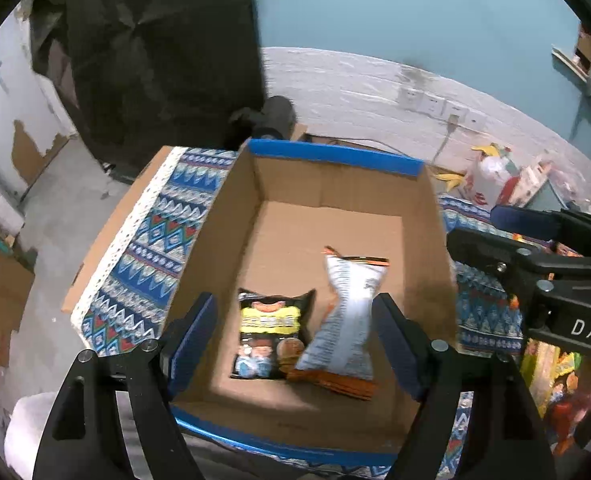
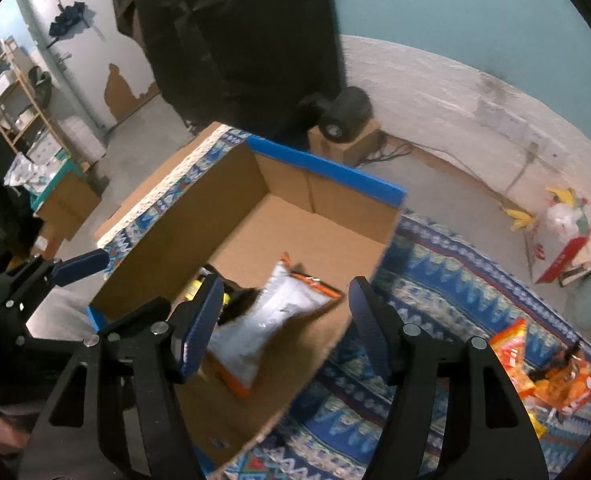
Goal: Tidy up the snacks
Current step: 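Release the white chip bag into the box with the right tool, then grasp the long yellow biscuit pack with left tool while right tool grasps green bag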
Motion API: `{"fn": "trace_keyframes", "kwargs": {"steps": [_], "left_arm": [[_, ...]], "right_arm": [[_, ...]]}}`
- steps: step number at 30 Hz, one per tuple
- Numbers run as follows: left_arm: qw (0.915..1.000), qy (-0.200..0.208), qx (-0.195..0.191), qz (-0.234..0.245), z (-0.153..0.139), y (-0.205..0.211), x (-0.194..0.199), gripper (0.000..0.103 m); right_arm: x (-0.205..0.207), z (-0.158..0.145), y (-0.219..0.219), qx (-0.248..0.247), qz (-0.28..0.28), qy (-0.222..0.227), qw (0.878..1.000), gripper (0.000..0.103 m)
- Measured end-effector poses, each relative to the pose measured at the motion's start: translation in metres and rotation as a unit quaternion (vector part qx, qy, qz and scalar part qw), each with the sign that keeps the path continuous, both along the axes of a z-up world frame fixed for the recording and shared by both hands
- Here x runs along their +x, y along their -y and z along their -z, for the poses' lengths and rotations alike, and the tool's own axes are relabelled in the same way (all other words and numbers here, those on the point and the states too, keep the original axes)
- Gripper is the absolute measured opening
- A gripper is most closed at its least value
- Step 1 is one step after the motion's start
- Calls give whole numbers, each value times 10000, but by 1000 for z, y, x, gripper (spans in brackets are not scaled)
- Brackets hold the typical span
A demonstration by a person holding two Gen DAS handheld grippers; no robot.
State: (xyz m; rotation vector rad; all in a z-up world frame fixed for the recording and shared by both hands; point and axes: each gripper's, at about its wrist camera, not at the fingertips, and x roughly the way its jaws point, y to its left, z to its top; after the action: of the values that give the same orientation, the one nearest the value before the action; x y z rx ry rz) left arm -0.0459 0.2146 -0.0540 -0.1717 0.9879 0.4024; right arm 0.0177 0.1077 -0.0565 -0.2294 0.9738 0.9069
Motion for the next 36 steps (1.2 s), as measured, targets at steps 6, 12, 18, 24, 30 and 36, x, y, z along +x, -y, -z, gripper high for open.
{"fn": "trace_keyframes", "kwargs": {"steps": [6, 12, 18, 24, 30, 36], "left_arm": [[9989, 14, -22, 459, -4, 34, 10, 80], [9958, -34, -68, 911, -5, 74, 18, 80], [9902, -67, 63, 1392, -8, 115, 22, 80], [9844, -125, 121, 1753, -5, 148, 27, 81], [9773, -230, 97, 2106, 2, 183, 36, 80], [9698, -373, 140, 2408, 14, 216, 43, 80]], "right_arm": [[1, -6, 47, -192, 380, 236, 9988, 67], [0, -4, 98, -455, 735, 327, 9957, 69], [0, 2, 150, -589, 1057, 254, 9923, 69], [-3, 1, 193, -638, 1327, 256, 9888, 70], [-2, 8, 237, -719, 1615, 203, 9840, 70], [-1, 26, 283, -924, 1915, 101, 9771, 70]]}}
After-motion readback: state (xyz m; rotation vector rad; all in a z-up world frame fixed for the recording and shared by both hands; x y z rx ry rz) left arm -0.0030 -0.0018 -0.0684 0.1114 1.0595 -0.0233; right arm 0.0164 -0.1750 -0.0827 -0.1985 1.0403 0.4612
